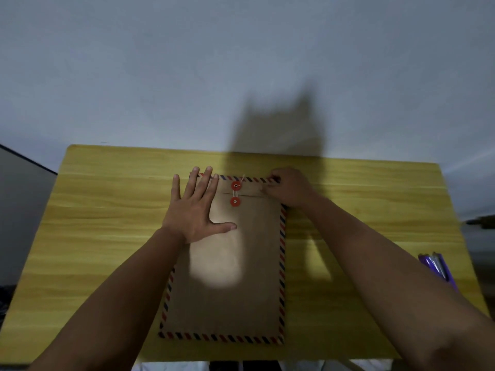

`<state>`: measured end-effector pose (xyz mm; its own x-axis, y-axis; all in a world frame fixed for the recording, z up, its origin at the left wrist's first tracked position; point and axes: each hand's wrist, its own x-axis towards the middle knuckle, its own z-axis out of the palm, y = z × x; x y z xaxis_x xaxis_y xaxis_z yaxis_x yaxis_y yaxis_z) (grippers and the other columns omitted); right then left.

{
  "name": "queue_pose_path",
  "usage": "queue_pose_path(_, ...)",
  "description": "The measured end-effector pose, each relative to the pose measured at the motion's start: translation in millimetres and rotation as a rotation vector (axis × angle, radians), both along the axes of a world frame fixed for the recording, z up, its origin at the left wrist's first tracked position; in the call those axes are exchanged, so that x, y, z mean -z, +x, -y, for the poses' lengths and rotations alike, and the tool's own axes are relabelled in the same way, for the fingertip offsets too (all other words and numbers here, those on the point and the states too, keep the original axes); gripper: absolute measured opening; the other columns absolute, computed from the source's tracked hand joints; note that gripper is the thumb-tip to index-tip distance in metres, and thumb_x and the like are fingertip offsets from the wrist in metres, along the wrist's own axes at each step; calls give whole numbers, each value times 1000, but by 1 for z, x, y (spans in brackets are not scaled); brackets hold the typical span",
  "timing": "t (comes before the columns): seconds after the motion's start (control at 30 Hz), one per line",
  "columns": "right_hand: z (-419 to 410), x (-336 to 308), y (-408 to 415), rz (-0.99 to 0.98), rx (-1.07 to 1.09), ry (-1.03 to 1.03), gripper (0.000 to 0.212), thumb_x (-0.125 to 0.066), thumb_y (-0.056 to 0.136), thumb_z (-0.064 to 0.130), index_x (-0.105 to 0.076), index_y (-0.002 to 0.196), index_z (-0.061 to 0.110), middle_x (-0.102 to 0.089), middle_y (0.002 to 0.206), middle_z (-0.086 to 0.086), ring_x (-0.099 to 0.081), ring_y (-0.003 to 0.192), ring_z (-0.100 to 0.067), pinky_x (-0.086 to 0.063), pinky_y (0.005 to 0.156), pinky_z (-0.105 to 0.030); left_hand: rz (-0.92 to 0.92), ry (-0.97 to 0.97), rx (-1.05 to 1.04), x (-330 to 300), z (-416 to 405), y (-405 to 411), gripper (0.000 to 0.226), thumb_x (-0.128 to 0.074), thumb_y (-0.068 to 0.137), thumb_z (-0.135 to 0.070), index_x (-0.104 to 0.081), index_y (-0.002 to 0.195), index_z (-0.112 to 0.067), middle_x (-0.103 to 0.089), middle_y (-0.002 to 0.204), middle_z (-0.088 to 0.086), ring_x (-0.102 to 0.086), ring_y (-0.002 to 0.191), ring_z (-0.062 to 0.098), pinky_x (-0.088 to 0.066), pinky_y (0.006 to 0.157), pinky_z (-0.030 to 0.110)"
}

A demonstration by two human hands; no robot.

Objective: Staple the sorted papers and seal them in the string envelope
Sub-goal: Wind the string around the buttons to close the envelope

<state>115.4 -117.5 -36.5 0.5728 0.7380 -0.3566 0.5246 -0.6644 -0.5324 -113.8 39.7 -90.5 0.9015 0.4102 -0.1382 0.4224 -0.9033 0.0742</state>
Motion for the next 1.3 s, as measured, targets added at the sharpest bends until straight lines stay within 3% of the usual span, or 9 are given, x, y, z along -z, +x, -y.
queue_pose_path(0.2, 29, -23, -4, -221, 157, -58, 27, -77, 80, 18, -60, 59, 16, -53, 58, 1, -48, 50, -11, -35, 49, -24, -111, -44, -69, -10, 34, -12, 117, -6, 81, -98, 1, 169, -22, 17, 175, 10, 23, 161, 35, 8, 124, 72)
queue_pose_path(0.33, 34, -67, -20, -329, 292, -159, 26, -73, 88, 15, -61, 67, 5, -57, 53, -8, -57, 40, -19, -47, 41, -24, -17, -325, -159, -51, 78, -17, 126, -19, 71, -107, 2, 169, -30, 17, 176, -1, 24, 161, 31, 11, 128, 62)
queue_pose_path(0.47, 26, -134, -52, -407, 379, -205, 23, -60, 96, 11, -60, 77, -2, -66, 70, -23, -68, 52, -32, -62, 50, -40, 45, -652, -286, -114, 125, -7, 143, -33, 57, -111, 2, 169, -29, 1, 179, 1, 0, 165, 27, -16, 131, 55)
queue_pose_path(0.6, 20, -203, -81, -397, 352, -185, 24, -51, 96, 8, -66, 94, -10, -72, 81, -31, -72, 59, -38, -65, 57, -46, 115, -768, -298, -169, 151, -11, 116, -70, 90, -64, -1, 169, -16, -8, 178, 3, -12, 164, 23, -27, 129, 43)
queue_pose_path(0.77, 24, -268, -113, -451, 287, -86, 30, -58, 99, 14, -65, 76, -4, -72, 73, -22, -72, 61, -28, -63, 59, -37, 284, -614, -344, -223, 158, -31, 65, -58, 98, -16, -39, 159, -22, -74, 122, 11, -70, 105, 36, -54, 77, 37)
queue_pose_path(0.93, 44, -307, -121, -427, 306, 136, 40, -65, 91, 46, -70, 89, 7, -79, 86, -10, -71, 63, -20, -53, 58, -28, 452, -620, -376, -276, 130, -50, 27, -48, 103, -22, -66, 116, -8, -74, 111, 20, -67, 101, 41, -45, 75, 38)
queue_pose_path(1.07, 84, -312, -116, -74, 412, 278, 61, -70, 85, 54, -62, 130, 14, -65, 132, -3, -63, 117, -25, -50, 78, -30, 555, -856, -413, -325, 104, -62, 22, -49, 106, -14, -63, 93, -2, -68, 86, 22, -60, 74, 29, -39, 67, 36)
queue_pose_path(1.2, 129, -299, -119, -289, 648, 397, 112, -78, 70, 71, -31, 158, 20, -42, 158, -4, -47, 140, -30, -39, 90, -37, 649, -1138, -475, -359, 87, -68, 20, -53, 106, -19, -62, 89, -12, -62, 66, 3, -50, 53, 19, -36, 50, 26)
queue_pose_path(1.3, 156, -280, -125, -489, 636, 366, 90, -82, 66, 69, -55, 140, 24, -62, 137, 4, -59, 124, -25, -43, 89, -42, 704, -1258, -507, -365, 85, -63, 31, -56, 107, -19, -64, 77, -22, -62, 64, -3, -46, 52, 15, -34, 49, 23)
